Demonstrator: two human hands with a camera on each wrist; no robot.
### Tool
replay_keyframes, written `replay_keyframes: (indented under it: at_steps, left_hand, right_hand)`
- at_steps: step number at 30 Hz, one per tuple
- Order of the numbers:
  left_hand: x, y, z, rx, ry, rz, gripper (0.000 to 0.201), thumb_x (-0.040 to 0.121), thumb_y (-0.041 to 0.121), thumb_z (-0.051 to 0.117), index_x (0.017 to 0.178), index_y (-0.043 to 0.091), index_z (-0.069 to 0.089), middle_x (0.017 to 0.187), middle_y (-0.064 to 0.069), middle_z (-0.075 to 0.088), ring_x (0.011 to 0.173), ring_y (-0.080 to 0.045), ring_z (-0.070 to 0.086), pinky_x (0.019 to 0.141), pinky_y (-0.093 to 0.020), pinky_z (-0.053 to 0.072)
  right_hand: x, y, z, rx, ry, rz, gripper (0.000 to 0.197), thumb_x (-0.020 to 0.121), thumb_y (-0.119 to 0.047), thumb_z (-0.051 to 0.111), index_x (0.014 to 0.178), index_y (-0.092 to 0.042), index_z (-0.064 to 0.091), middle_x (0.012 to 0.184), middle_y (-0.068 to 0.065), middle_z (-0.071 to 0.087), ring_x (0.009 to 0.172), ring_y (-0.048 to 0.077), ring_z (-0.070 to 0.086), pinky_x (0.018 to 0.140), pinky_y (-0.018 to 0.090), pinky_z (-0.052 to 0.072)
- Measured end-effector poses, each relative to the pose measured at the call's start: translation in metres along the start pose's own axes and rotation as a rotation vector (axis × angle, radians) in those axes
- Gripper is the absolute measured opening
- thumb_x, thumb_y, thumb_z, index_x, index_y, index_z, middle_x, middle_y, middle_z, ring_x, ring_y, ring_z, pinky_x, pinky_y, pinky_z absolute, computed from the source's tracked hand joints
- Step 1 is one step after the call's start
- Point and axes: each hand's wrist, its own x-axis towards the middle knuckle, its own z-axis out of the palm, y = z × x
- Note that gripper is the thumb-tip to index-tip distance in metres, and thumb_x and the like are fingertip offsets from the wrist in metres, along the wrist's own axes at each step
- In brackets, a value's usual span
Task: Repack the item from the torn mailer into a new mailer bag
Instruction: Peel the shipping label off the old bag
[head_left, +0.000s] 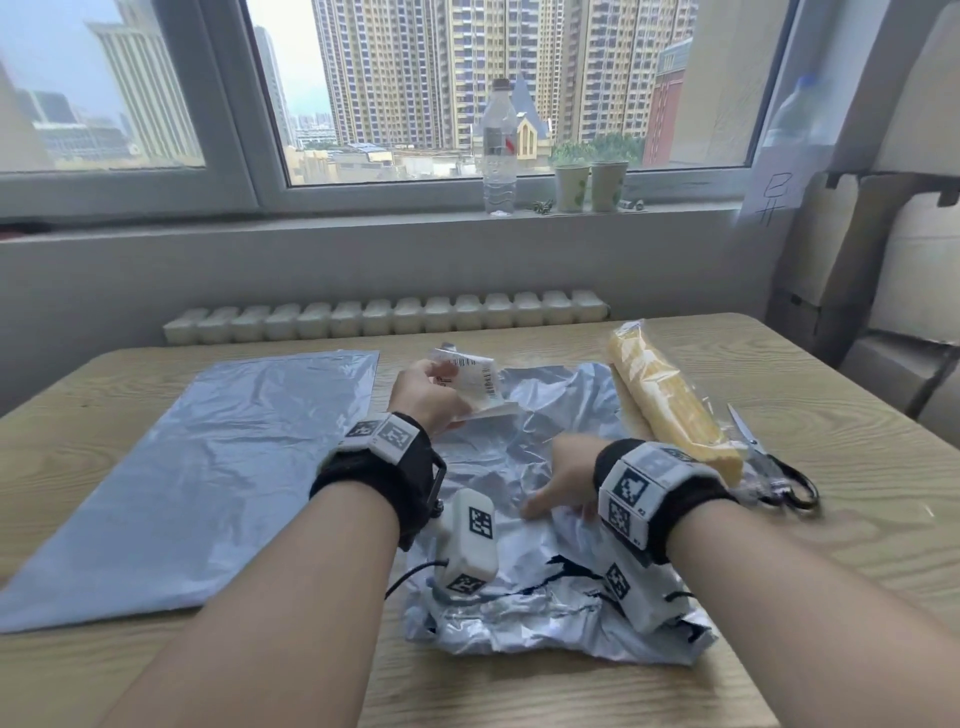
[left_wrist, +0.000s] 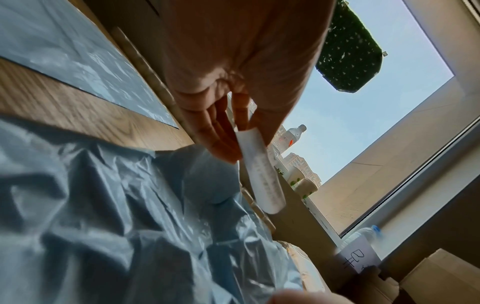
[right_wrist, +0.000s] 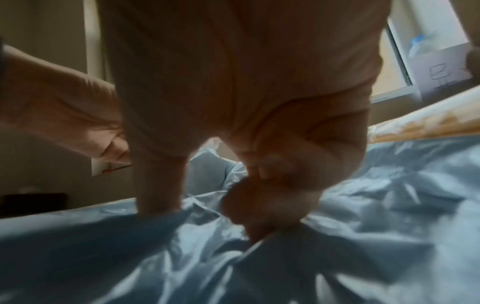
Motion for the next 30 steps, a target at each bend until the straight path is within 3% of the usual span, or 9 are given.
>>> replay_keyframes:
  at_steps: [2, 4, 6, 10, 14, 19, 23, 26, 30]
  left_hand:
    - [0.004, 0.001, -0.006, -0.016, -0.009, 0.009, 0.055, 0.072, -0.018, 0.066, 0.119, 0.01, 0.058, 0.12, -0.016, 0.06, 0.11, -0.03, 0.062, 0.084, -0.042, 0.058]
    - [0.007, 0.003, -0.011, -0.036, -0.024, 0.011, 0.057, 0.072, -0.021, 0.065, 0.12, 0.009, 0.057, 0.121, -0.016, 0.059, 0.111, -0.032, 0.061, 0.083, -0.039, 0.059]
    - [0.01, 0.006, -0.016, -0.07, -0.038, 0.018, 0.062, 0.072, -0.024, 0.063, 0.126, 0.006, 0.055, 0.121, -0.017, 0.058, 0.112, -0.033, 0.06, 0.083, -0.037, 0.058]
    - [0.015, 0.019, -0.026, -0.145, -0.036, 0.092, 0.064, 0.074, -0.022, 0.064, 0.131, 0.005, 0.053, 0.116, -0.018, 0.062, 0.106, -0.031, 0.064, 0.088, -0.039, 0.056]
    - [0.02, 0.033, -0.036, -0.224, -0.012, 0.153, 0.061, 0.074, -0.022, 0.063, 0.126, 0.008, 0.056, 0.118, -0.021, 0.061, 0.108, -0.033, 0.064, 0.079, -0.033, 0.057]
    - [0.02, 0.04, -0.042, -0.312, 0.028, 0.179, 0.061, 0.071, -0.023, 0.062, 0.123, 0.009, 0.058, 0.112, -0.019, 0.064, 0.107, -0.034, 0.065, 0.092, -0.044, 0.055]
    - [0.019, 0.043, -0.044, -0.379, 0.036, 0.178, 0.062, 0.071, -0.024, 0.062, 0.124, 0.008, 0.057, 0.105, -0.015, 0.064, 0.105, -0.032, 0.066, 0.09, -0.043, 0.056]
    - [0.014, 0.042, -0.046, -0.395, 0.014, 0.185, 0.058, 0.076, -0.024, 0.057, 0.124, 0.008, 0.057, 0.099, -0.01, 0.063, 0.094, -0.026, 0.065, 0.069, -0.027, 0.06]
    - [0.009, 0.041, -0.046, -0.473, -0.03, 0.17, 0.056, 0.079, -0.026, 0.048, 0.123, 0.007, 0.056, 0.096, -0.01, 0.063, 0.082, -0.02, 0.065, 0.059, -0.02, 0.058]
  right_hand:
    - [0.009, -0.006, -0.001, -0.07, -0.007, 0.004, 0.03, 0.078, -0.039, 0.073, 0.069, -0.015, 0.058, 0.073, 0.001, 0.064, 0.068, 0.018, 0.059, 0.068, 0.03, 0.054]
    - [0.016, -0.011, -0.007, -0.028, 0.035, -0.012, 0.026, 0.084, -0.027, 0.067, 0.063, -0.015, 0.055, 0.068, 0.001, 0.059, 0.069, 0.019, 0.057, 0.061, 0.026, 0.049]
    - [0.021, -0.015, -0.021, -0.004, 0.179, -0.017, 0.024, 0.09, -0.022, 0.058, 0.068, -0.012, 0.058, 0.071, 0.004, 0.059, 0.077, 0.022, 0.058, 0.059, 0.024, 0.045]
    - [0.031, -0.018, -0.059, 0.04, 0.498, 0.034, 0.018, 0.091, -0.021, 0.057, 0.1, -0.012, 0.07, 0.102, 0.009, 0.07, 0.097, 0.026, 0.065, 0.072, 0.025, 0.045]
    - [0.037, -0.019, -0.08, 0.249, 0.821, 0.007, 0.015, 0.087, -0.014, 0.057, 0.089, -0.013, 0.072, 0.101, 0.011, 0.07, 0.1, 0.029, 0.062, 0.08, 0.026, 0.044]
    - [0.033, -0.026, -0.098, 0.524, 1.085, -0.049, 0.01, 0.086, -0.016, 0.06, 0.089, -0.016, 0.069, 0.093, 0.008, 0.072, 0.093, 0.028, 0.064, 0.088, 0.03, 0.049]
    - [0.042, -0.025, -0.098, 0.49, 0.867, 0.008, 0.029, 0.082, -0.013, 0.06, 0.111, -0.018, 0.064, 0.11, 0.007, 0.069, 0.105, 0.026, 0.062, 0.092, 0.029, 0.049]
    - [0.041, -0.02, -0.082, 0.385, 0.606, 0.006, 0.048, 0.083, -0.025, 0.068, 0.128, -0.017, 0.052, 0.118, 0.008, 0.064, 0.106, 0.025, 0.061, 0.09, 0.033, 0.05]
    - [0.035, -0.015, -0.06, 0.102, 0.379, 0.026, 0.043, 0.086, -0.038, 0.067, 0.122, -0.015, 0.062, 0.121, 0.006, 0.064, 0.109, 0.023, 0.06, 0.09, 0.032, 0.048]
